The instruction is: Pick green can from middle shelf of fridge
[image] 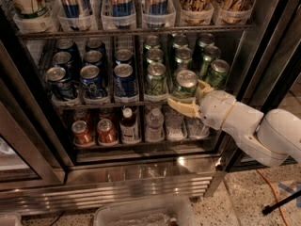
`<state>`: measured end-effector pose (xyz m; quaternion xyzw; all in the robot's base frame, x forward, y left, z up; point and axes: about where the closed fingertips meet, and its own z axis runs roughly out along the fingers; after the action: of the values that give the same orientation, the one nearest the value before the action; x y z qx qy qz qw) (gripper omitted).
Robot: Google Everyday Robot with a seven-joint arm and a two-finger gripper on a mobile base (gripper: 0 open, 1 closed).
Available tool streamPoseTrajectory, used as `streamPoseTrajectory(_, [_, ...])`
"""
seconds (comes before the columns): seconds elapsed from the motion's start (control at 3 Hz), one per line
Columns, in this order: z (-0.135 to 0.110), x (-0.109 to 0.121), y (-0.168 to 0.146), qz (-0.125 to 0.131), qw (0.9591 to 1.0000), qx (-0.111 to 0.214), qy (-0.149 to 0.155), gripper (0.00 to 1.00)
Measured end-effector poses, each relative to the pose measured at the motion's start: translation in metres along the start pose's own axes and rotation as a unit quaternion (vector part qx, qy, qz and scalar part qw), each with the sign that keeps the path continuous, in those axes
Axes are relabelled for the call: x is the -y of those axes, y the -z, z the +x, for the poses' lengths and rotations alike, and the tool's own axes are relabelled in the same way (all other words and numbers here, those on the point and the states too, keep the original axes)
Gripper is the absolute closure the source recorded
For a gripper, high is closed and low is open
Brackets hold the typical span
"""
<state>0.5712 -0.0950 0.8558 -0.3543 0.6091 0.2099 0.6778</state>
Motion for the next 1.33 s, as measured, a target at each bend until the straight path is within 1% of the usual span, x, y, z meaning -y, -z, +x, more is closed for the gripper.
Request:
streamPoseTrajectory(0.33, [-0.003, -0.009, 0.005, -0.032, 0.9995, 0.006, -0.001, 1.0])
streamPoseTrajectory(0.67, [-0.004, -0.012, 0.005, -0.038, 0.9992, 0.008, -0.002, 1.0])
streamPoseTrajectory(1.0, [-0.006, -0.016, 0.002, -0.05, 0.9987, 0.008, 0.001, 1.0])
streamPoseTrajectory(1.33, [-0.007, -0.025, 0.0, -0.094, 0.9956, 0.002, 0.006, 1.0])
